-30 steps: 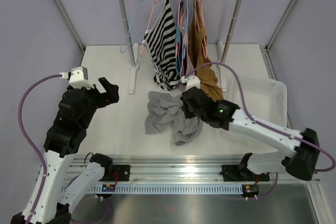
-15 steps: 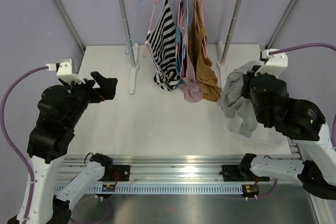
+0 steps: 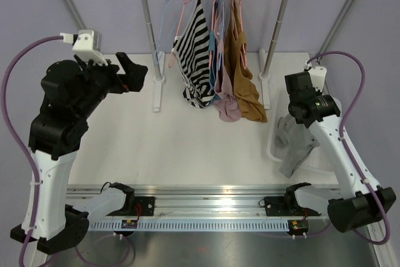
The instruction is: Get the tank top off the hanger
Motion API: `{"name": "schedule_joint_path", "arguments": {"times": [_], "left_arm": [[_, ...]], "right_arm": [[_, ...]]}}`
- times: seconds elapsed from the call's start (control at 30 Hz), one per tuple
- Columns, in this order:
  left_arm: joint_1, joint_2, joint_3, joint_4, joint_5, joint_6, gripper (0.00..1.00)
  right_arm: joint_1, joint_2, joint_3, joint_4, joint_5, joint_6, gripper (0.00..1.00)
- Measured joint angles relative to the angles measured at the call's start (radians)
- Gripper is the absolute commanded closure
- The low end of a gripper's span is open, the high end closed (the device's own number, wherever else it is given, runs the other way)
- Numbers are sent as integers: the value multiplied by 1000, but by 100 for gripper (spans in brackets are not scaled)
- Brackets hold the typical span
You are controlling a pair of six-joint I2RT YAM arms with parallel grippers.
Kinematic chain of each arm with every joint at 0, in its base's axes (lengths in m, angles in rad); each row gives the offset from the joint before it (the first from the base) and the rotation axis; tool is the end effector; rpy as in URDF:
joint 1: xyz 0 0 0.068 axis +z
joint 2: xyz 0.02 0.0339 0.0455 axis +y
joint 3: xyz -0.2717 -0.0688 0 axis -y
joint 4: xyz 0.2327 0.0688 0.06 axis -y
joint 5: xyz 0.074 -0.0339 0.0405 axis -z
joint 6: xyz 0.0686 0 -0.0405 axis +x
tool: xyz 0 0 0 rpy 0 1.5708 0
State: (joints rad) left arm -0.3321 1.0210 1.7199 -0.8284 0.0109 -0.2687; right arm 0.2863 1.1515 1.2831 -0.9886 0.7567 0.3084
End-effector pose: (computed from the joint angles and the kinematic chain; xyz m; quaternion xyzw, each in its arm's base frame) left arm 0.1500 -0.0525 0.5224 0.0274 0.7509 -0.1992 0.6291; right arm 0.2179 0.0151 0.3580 0.1387 0.8692 -0.2358 0.4118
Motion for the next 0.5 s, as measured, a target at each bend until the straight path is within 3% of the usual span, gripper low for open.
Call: {"name": "schedule_joint_path", "arguments": {"times": [0.03, 0.1, 0.13, 0.37, 0.5], "left_arm": [[-7, 24, 14, -3, 2, 4, 1], [-29, 76, 40, -13, 0, 11, 1], [-40, 100, 54, -18, -2, 16, 1], [-146, 249, 169, -46, -79, 42, 1], [-163, 306, 190, -48, -113, 58, 1]], "right_arm": [[-26, 28, -23, 12, -19, 0, 26], [-50, 74, -37, 26, -34, -3, 6], [-53, 88, -36, 36, -38, -2, 1], [-68, 98, 53, 57, -56, -6, 1], [-73, 19, 71, 95, -257, -6, 1]]}}
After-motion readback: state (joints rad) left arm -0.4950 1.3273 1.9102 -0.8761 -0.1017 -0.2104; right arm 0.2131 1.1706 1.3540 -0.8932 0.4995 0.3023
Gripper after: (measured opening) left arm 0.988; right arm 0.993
